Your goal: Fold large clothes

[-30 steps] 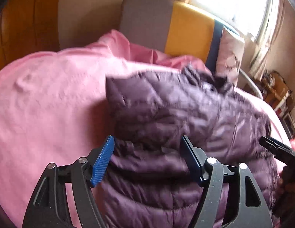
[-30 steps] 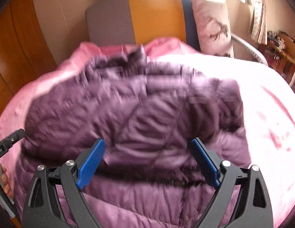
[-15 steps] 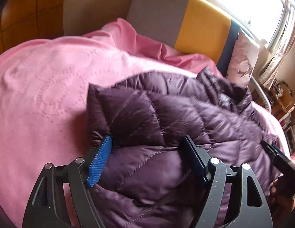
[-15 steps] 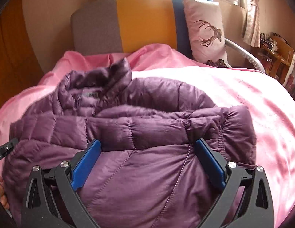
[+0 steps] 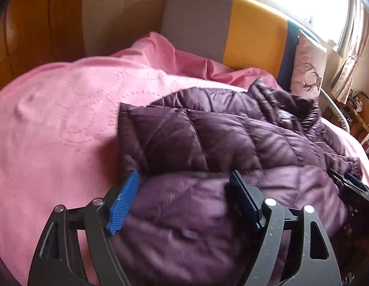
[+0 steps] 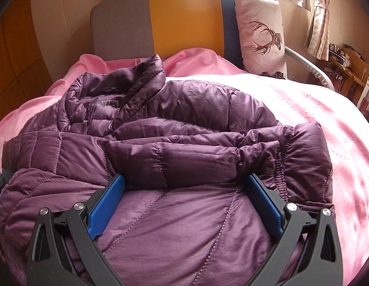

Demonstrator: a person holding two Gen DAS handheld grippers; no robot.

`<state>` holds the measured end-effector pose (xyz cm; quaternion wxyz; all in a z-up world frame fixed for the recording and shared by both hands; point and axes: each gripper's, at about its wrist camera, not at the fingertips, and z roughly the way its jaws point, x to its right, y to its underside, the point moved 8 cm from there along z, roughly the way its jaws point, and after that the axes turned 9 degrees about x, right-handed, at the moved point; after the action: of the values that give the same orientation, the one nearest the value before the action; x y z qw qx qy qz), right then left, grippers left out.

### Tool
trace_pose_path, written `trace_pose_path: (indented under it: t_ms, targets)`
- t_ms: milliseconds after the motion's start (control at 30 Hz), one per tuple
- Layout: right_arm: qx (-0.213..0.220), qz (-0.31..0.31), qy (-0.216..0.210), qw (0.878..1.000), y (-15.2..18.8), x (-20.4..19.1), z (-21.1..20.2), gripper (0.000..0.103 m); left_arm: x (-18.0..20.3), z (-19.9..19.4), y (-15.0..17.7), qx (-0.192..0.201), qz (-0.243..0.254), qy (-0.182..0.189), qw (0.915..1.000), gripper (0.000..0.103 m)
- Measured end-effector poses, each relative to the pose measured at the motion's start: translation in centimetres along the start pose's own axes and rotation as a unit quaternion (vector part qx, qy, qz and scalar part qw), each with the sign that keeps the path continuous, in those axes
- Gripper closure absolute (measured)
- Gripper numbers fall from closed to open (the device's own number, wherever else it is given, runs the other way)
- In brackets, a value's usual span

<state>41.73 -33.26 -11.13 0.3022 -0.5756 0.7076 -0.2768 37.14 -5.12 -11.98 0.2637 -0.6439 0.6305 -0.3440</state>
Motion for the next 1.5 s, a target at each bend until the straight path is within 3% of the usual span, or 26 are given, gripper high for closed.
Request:
trace_pose_path:
  t_ms: [233, 600, 933, 1500]
  targets:
    - [0.013, 0.012, -0.009, 1.0, -0.1, -0.3, -3.8, 0.002, 0.1, -6.8, 0.9, 0.051, 0.036, 0.007, 0.998, 0.016]
    - [-0.002, 0.022, -0.045, 0.999, 3.2, -0.7, -10.1, 0.002, -0.6, -11.3, 4.2, 0.05, 0.029, 0.029, 0.9979, 0.016]
    - [-0.047, 0.018, -0.044, 0.998, 8.1, -0.5, -11.9, 0.002, -1.9, -12.8, 7.5, 0.032, 0.029, 0.028, 0.9987, 0.016]
    - [-0.051, 0.001, -0.046, 0.998, 11.3, 2.0, -16.4, 0.002, -4.6, -14.1, 13.8, -0.02, 0.01, 0.033, 0.9992, 0.016]
